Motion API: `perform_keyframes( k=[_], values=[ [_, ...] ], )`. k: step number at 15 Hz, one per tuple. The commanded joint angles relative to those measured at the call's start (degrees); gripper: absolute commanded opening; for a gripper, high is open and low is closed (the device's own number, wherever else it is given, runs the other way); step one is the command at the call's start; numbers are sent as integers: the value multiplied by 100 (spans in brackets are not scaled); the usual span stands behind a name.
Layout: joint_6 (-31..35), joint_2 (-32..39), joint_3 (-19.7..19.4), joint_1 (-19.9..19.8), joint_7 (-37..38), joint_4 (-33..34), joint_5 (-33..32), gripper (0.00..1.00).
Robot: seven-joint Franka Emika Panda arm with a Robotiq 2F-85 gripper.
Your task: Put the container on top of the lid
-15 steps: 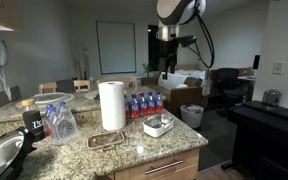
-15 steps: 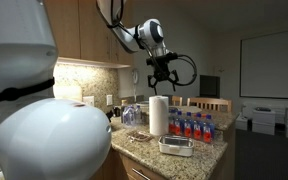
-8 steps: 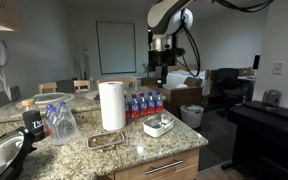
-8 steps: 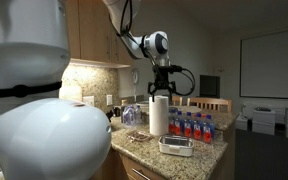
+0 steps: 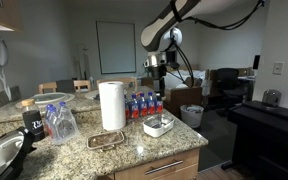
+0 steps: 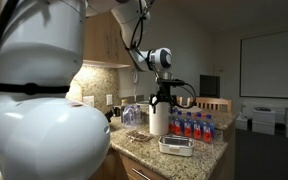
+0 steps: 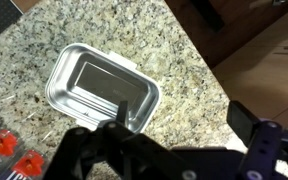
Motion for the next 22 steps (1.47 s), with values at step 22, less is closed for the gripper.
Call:
perform_keyframes(
  k=[22],
  values=[
    [1348,1480,500,-605,-978,161,180,100]
  ],
)
